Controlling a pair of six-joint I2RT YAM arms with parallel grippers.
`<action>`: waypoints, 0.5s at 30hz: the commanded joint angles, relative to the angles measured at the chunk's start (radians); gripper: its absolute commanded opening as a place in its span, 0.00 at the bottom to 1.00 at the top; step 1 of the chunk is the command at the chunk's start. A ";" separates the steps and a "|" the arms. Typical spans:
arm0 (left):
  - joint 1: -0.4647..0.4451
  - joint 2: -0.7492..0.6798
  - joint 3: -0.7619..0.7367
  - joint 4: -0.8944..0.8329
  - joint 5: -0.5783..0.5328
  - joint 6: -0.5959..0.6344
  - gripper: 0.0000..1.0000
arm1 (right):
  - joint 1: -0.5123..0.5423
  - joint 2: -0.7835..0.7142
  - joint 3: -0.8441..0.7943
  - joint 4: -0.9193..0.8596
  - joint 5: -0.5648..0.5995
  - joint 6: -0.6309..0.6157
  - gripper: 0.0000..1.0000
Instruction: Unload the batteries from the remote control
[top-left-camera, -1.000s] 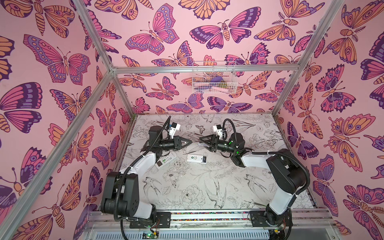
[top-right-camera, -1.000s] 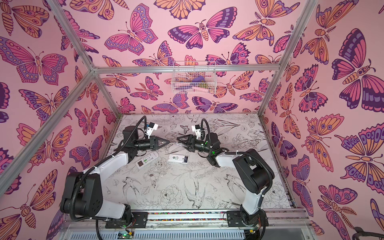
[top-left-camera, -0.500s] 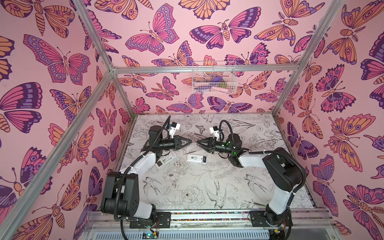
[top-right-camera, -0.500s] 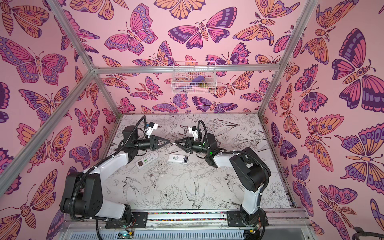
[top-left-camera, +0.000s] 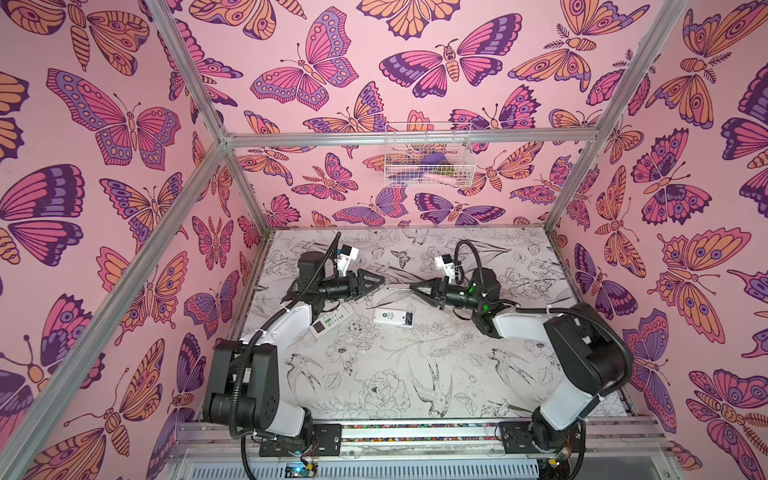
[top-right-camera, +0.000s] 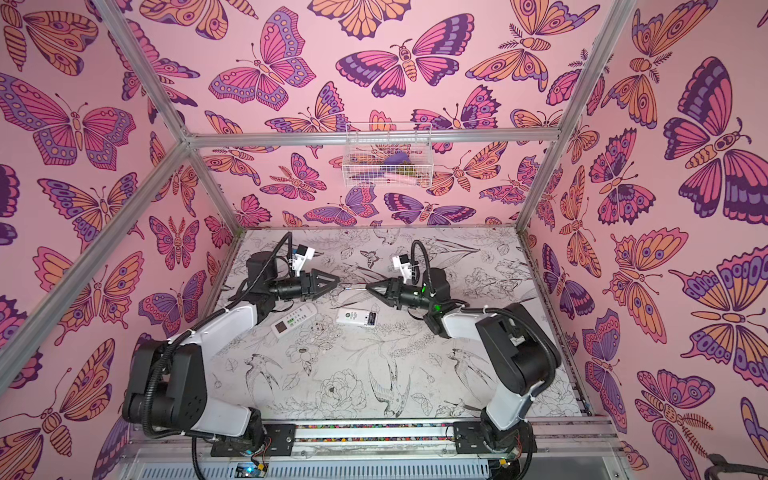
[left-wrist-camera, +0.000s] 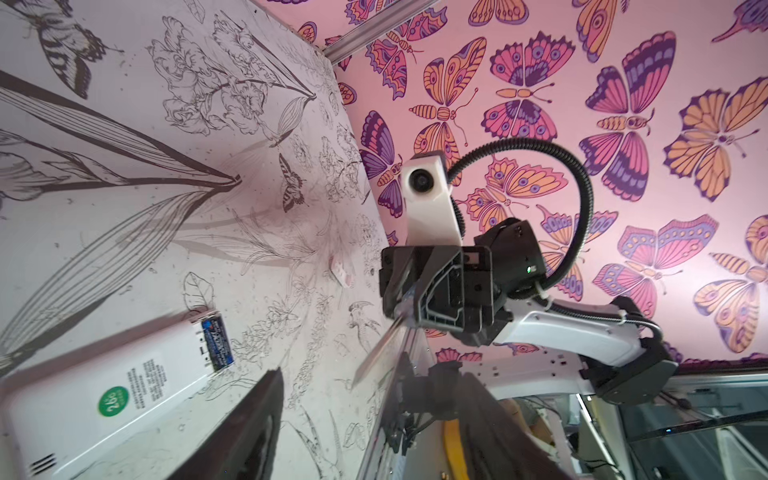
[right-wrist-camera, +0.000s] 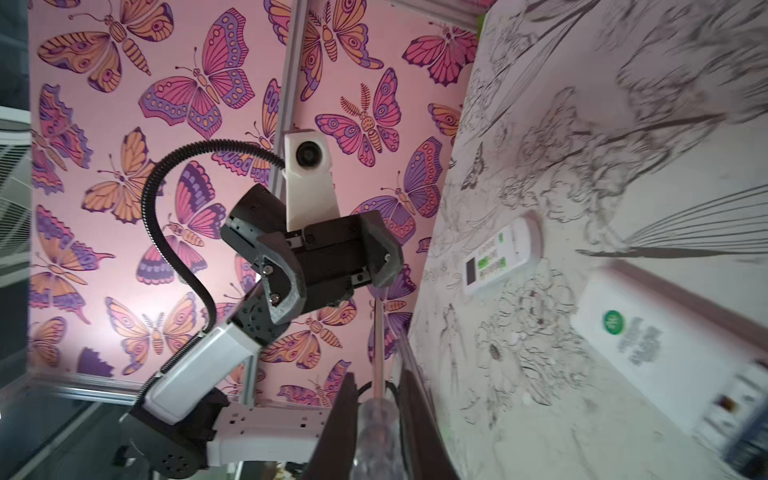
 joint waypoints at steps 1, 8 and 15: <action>0.020 -0.002 0.040 -0.116 -0.041 0.096 0.72 | -0.038 -0.145 0.028 -0.364 -0.020 -0.293 0.00; 0.007 0.034 0.067 -0.387 -0.289 0.265 0.85 | -0.037 -0.291 0.140 -0.981 0.142 -0.863 0.00; -0.104 0.092 0.124 -0.540 -0.409 0.399 0.98 | 0.068 -0.296 0.192 -1.230 0.293 -1.271 0.00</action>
